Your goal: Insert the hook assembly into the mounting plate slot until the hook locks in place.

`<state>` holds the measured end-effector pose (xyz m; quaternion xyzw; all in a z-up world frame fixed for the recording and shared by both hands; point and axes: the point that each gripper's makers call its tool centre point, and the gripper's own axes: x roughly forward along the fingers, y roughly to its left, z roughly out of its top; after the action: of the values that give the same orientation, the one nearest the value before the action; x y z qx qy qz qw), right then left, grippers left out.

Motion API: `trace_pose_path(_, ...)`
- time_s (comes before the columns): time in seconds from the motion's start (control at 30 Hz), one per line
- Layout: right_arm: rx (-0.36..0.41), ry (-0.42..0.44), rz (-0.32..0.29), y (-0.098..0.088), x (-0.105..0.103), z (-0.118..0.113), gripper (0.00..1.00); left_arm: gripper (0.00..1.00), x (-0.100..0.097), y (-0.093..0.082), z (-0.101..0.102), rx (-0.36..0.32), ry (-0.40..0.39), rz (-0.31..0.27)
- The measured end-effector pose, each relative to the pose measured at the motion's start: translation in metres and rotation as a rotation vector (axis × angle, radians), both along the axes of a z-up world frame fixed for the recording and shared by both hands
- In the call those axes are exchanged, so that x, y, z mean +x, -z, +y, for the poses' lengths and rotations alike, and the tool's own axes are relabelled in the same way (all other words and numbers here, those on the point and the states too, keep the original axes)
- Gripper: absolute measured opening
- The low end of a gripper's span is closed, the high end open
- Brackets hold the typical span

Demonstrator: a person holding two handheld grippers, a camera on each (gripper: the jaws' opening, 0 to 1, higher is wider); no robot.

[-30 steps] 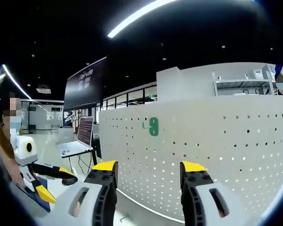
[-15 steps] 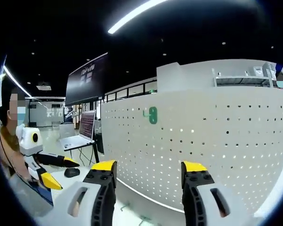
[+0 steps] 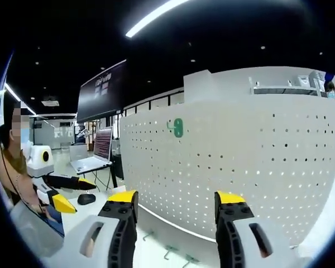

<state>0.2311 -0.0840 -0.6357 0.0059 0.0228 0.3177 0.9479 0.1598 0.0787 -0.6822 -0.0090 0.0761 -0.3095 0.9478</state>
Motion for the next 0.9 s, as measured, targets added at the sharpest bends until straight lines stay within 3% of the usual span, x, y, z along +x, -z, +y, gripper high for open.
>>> trace_pose_path(0.9, -0.031, 0.044, 0.084, 0.041, -0.028, -0.038, 0.58, 0.72, -0.004, 0.011, 0.001, 0.026, 0.015, 0.028)
